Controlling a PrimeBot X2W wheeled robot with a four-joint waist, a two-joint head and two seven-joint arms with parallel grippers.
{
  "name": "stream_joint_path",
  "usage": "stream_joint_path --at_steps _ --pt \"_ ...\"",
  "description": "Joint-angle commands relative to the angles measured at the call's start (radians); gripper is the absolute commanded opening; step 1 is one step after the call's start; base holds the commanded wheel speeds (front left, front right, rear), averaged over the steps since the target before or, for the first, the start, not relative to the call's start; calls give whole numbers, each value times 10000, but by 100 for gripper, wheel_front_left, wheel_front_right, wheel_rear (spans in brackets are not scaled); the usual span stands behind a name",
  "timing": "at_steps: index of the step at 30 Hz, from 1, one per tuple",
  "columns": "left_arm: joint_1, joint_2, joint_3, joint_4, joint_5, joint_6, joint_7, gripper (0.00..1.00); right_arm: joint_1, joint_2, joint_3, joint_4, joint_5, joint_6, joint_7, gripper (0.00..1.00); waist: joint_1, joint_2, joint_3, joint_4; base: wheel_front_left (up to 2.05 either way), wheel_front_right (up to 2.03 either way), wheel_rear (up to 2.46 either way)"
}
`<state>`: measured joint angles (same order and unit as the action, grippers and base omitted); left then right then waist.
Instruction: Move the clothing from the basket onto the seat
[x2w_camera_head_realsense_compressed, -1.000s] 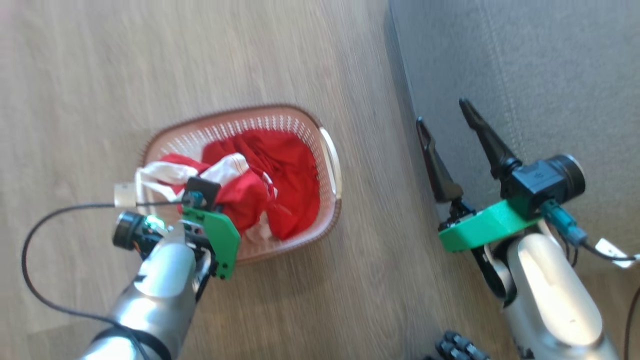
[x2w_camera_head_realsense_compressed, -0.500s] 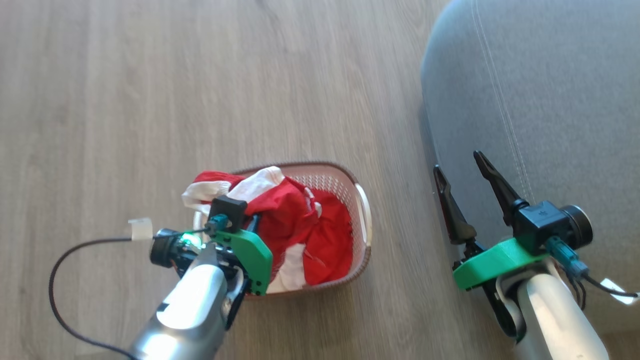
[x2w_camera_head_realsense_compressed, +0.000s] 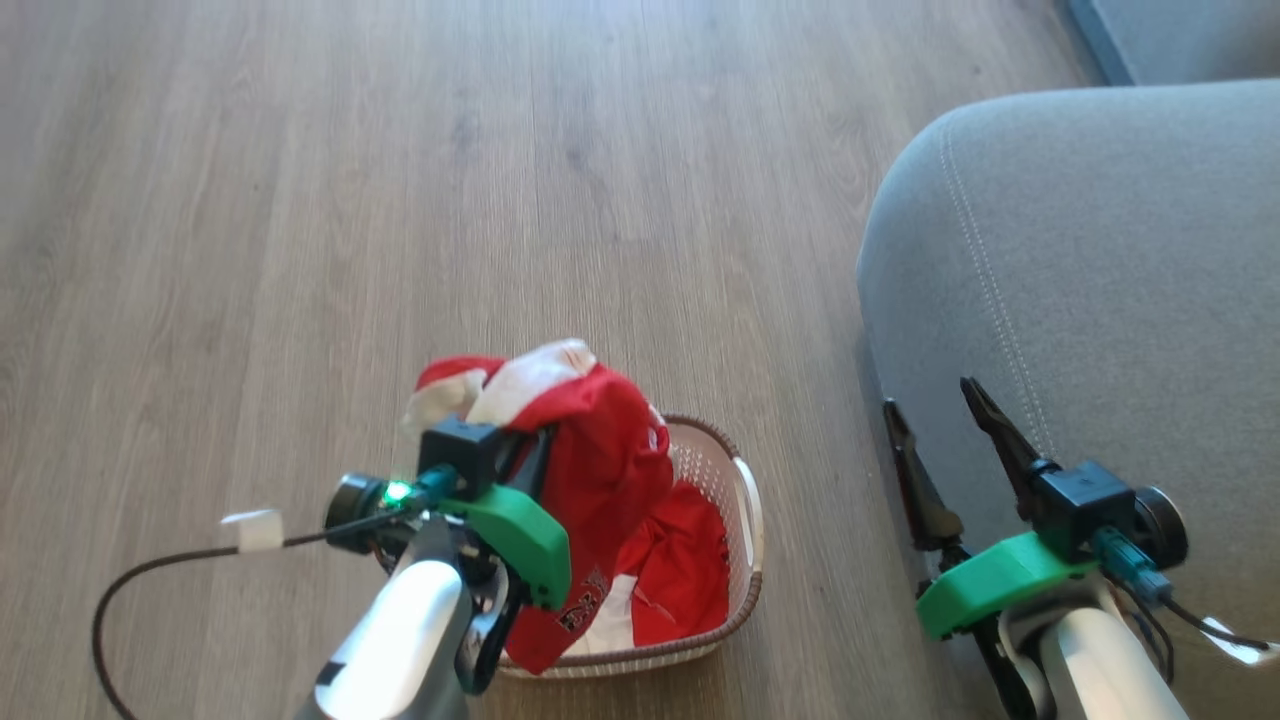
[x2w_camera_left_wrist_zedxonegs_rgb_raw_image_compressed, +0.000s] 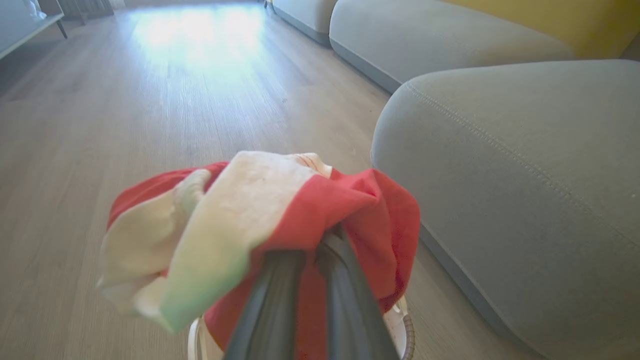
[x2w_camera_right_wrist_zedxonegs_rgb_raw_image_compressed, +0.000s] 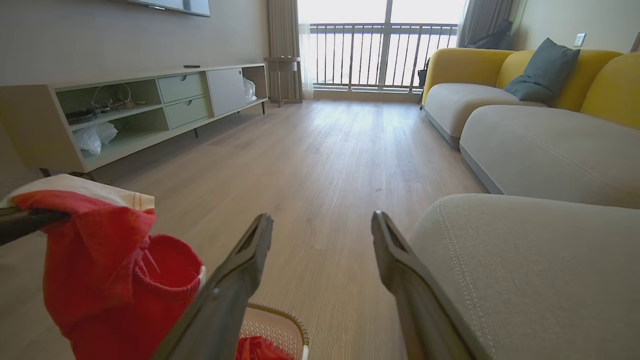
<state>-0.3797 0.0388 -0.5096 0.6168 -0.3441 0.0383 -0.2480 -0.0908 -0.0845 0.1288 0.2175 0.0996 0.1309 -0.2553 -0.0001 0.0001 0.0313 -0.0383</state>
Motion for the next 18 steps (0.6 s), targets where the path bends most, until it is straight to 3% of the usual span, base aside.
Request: stream_joint_path --at_steps 1,7,18 --pt "-293 114 518 -623 104 2 -137 0 -152 77 96 -210 74 -2 -65 100 1 -1 -78 1 0 0 0" --pt "-112 114 1077 -2260 601 -153 -137 0 -98 188 63 -349 -34 -2 -65 100 1 -1 -213 4 0 0 0" --pt "-345 114 1200 -4215 581 -162 -137 0 110 248 126 -769 -258 -2 -65 100 1 -1 -157 107 0 0 0"
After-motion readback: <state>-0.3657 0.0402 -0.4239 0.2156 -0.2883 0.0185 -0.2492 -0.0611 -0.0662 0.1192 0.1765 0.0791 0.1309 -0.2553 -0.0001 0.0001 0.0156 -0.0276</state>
